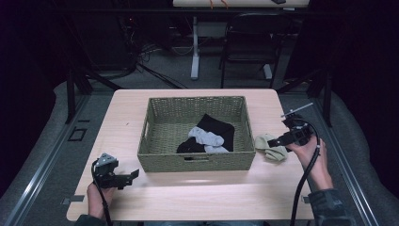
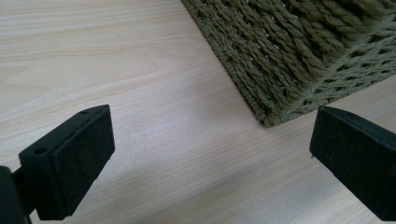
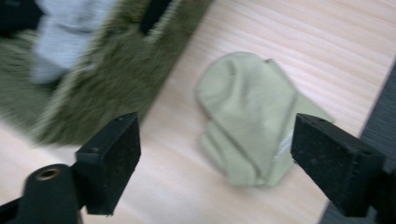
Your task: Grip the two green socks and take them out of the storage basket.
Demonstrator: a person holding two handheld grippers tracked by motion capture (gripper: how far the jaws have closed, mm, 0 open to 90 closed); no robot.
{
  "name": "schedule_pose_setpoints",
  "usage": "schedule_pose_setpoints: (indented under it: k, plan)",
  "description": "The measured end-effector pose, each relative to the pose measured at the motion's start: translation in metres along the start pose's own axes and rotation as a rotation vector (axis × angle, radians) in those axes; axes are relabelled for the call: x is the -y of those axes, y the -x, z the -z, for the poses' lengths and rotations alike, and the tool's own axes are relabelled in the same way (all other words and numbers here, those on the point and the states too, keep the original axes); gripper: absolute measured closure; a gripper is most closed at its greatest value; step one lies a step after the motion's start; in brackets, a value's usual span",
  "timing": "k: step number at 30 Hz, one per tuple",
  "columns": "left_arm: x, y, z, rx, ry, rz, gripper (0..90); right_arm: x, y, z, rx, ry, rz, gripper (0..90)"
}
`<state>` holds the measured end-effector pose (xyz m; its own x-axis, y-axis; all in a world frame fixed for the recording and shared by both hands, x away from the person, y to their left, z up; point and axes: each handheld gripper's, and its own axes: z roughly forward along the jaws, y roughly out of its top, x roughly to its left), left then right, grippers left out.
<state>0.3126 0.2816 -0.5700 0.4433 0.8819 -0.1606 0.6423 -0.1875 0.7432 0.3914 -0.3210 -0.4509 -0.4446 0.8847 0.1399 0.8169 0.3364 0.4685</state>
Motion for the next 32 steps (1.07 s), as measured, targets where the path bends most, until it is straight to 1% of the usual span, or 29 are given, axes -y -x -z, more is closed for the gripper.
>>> schedule_pose_setpoints:
  k: [1,2,3,4,5,6,7,9,10,11,12,15,16,17,18,19,20,21,22,23,24,25,26,27,28,29,30,31,32]
  plan:
    - [0.0,0.0,0.0,0.0,0.0,0.0,0.1,0.0,0.0,0.0,0.0,0.0,0.0,14.1]
    - [0.0,0.0,0.0,-0.001,0.001,0.002,0.2,0.008,-0.002,0.007,0.012,0.019,0.004,11.5]
    - [0.0,0.0,0.0,-0.001,0.0,0.001,0.1,0.012,-0.002,0.009,0.014,0.029,0.004,10.6]
    - [0.0,0.0,0.0,-0.001,0.0,0.001,0.1,0.016,-0.002,0.012,0.006,0.039,0.01,10.3]
    - [0.0,0.0,0.0,-0.001,0.0,0.001,0.2,0.016,-0.002,0.012,0.006,0.039,0.01,10.3]
    - [0.0,0.0,-0.001,-0.003,0.002,0.0,0.1,0.024,-0.004,0.016,0.015,0.063,0.019,8.0]
    - [0.0,0.0,-0.001,-0.003,0.002,0.0,0.1,0.024,-0.004,0.016,0.015,0.063,0.019,8.0]
    - [0.0,0.0,0.0,-0.002,0.0,0.0,0.1,0.032,-0.005,0.016,0.027,0.063,0.02,2.6]
    - [0.0,0.0,-0.001,-0.002,0.004,0.002,0.1,0.04,-0.005,0.015,0.039,0.053,0.023,2.2]
    - [0.0,0.0,-0.001,-0.002,0.004,0.002,0.1,0.045,-0.005,0.014,0.042,0.06,0.019,2.2]
    - [0.0,0.001,-0.001,-0.001,-0.004,0.0,0.2,0.049,-0.005,0.012,0.036,0.058,0.014,2.1]
    - [-0.001,0.001,-0.001,0.0,-0.007,0.001,0.2,0.06,-0.004,0.002,0.04,0.005,-0.009,0.0]
    - [-0.001,0.001,-0.002,-0.003,-0.015,-0.005,0.3,0.064,-0.004,-0.002,0.034,-0.006,-0.017,0.0]
    - [-0.001,0.001,-0.002,-0.003,-0.015,-0.005,0.3,0.064,-0.004,-0.002,0.034,-0.006,-0.017,0.0]
    - [-0.001,0.001,-0.003,-0.004,-0.02,-0.005,0.3,0.072,-0.004,-0.009,0.035,-0.022,-0.029,0.0]
    - [-0.001,0.001,-0.003,-0.004,-0.02,-0.005,0.3,0.072,-0.004,-0.009,0.035,-0.022,-0.029,0.0]
    - [0.0,0.0,-0.004,-0.005,-0.013,-0.003,0.3,0.081,-0.003,-0.016,0.041,-0.017,-0.042,0.0]
    - [-0.001,0.0,-0.004,-0.002,-0.026,-0.007,0.3,0.086,-0.003,-0.02,0.042,-0.011,-0.052,0.0]
    - [-0.001,0.0,-0.004,-0.002,-0.026,-0.007,0.3,0.09,-0.003,-0.024,0.045,-0.022,-0.042,0.0]
    - [-0.001,0.0,-0.004,-0.002,-0.032,-0.006,0.3,0.09,-0.003,-0.024,0.045,-0.022,-0.042,0.0]
    - [-0.001,0.0,-0.006,-0.008,-0.026,-0.007,0.3,0.097,-0.004,-0.032,0.062,-0.039,-0.046,0.0]
    - [-0.002,0.0,-0.006,-0.004,-0.033,-0.008,0.3,0.099,-0.004,-0.034,0.068,-0.052,-0.05,0.0]
    - [-0.002,0.001,-0.006,-0.002,-0.029,-0.006,0.4,0.103,-0.004,-0.037,0.061,-0.049,-0.051,0.0]
    - [-0.002,0.001,-0.006,-0.002,-0.028,-0.008,0.4,0.105,-0.004,-0.038,0.059,-0.058,-0.048,0.0]
    - [-0.002,0.001,-0.006,0.0,-0.03,-0.01,0.3,0.107,-0.005,-0.039,0.069,-0.058,-0.053,0.0]
    - [-0.002,0.001,-0.006,0.0,-0.03,-0.01,0.3,0.108,-0.004,-0.039,0.074,-0.057,-0.043,0.0]
    - [-0.002,0.001,-0.007,-0.004,-0.025,-0.009,0.3,0.109,-0.004,-0.039,0.082,-0.066,-0.053,0.0]
    - [-0.003,0.001,-0.007,-0.002,-0.024,-0.008,0.3,0.11,-0.002,-0.039,0.08,-0.062,-0.05,0.0]
    - [-0.003,0.001,-0.007,-0.002,-0.024,-0.008,0.3,0.111,-0.002,-0.039,0.076,-0.054,-0.058,0.0]
